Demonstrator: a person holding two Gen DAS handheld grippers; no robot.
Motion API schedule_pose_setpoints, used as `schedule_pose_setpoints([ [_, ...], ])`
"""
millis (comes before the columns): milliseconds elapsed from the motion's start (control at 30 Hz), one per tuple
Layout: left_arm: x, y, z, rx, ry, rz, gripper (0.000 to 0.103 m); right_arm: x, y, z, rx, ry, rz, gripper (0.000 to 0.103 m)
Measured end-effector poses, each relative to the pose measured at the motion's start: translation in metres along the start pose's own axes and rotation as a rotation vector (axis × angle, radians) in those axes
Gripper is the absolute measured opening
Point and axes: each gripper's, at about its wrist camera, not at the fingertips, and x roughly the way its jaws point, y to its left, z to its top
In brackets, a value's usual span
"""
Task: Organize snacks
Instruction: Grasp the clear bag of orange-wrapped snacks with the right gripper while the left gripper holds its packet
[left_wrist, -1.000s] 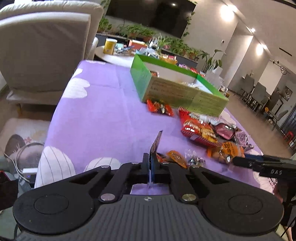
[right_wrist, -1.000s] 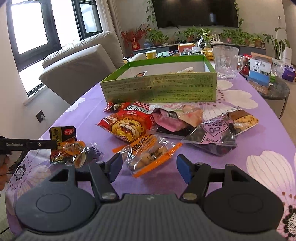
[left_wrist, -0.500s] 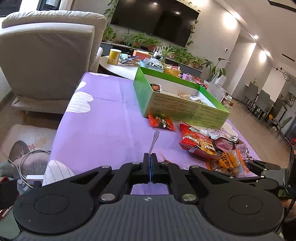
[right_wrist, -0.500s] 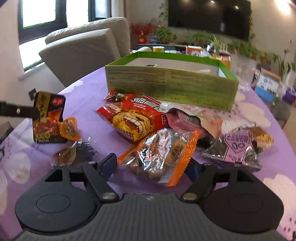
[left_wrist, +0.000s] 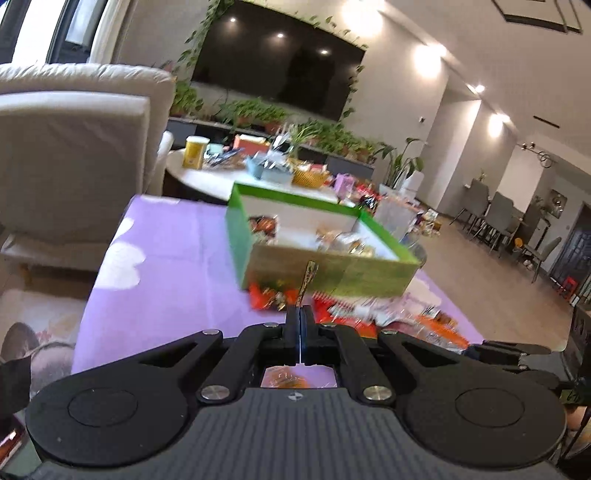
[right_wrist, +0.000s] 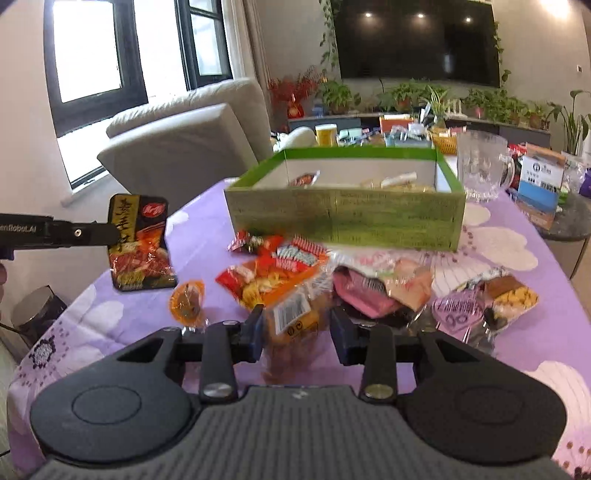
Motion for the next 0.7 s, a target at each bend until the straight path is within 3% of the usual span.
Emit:
schedule_pose_setpoints([
  [400, 0.017, -0.015, 0.007, 0.027, 0.011, -0.026, 0.001, 0.001, -0.001, -0.008, -0.078, 0.018, -0.028, 0.036],
  [500, 0.019, -0.013, 0.007, 0.019, 0.019, -0.016, 0.001, -0.013, 0.011, -0.012, -0.154, -0.021, 0.078, 0.044],
  [567, 0.019, -0.012, 0.008, 0.011, 0.018, -0.011, 0.001, -0.023, 0.020, -0.014, -0.196, -0.049, 0.139, 0.044],
  [700, 0.016, -0.011, 0.007, 0.008, 0.012, -0.008, 0.001, -0.030, 0.031, -0.018, -0.259, -0.098, 0.116, 0.045],
])
